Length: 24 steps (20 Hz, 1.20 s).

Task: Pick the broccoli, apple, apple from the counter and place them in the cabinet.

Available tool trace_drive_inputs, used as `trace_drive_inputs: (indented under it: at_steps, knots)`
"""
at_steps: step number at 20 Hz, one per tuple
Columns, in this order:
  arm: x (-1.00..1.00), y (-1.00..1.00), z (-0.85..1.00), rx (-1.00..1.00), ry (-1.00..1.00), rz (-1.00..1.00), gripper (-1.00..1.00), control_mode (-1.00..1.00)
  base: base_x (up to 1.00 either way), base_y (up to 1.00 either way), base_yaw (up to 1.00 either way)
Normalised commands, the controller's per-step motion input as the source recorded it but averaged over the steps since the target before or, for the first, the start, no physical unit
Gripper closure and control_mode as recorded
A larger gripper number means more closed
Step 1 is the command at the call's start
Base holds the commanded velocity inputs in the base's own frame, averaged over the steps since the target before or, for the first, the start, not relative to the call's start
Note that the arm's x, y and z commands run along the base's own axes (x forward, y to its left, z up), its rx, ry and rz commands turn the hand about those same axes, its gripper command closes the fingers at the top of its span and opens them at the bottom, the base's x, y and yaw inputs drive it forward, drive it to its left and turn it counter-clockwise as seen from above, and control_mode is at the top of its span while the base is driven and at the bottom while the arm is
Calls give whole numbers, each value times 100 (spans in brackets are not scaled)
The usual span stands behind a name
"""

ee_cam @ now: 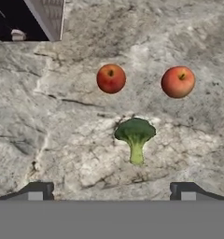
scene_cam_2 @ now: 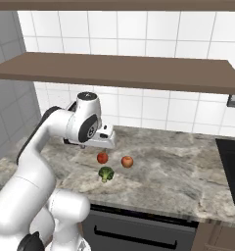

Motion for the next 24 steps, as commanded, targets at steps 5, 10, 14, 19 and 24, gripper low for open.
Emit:
trace_drive_inputs:
  at_steps: [5,10,14,19,24]
  knots:
    - [0,-25,-57,0,1,0,-100,-100,0,0,0]
    - [0,-21,-47,0,0,0,-100,-100,0,0,0]
    - [5,-3,-51,0,0,0,-100,-100,0,0,0]
    - [26,0,-48,0,0,0,-100,-100,0,0,0]
    - [22,-8,-32,0,0,0,-100,-100,0,0,0]
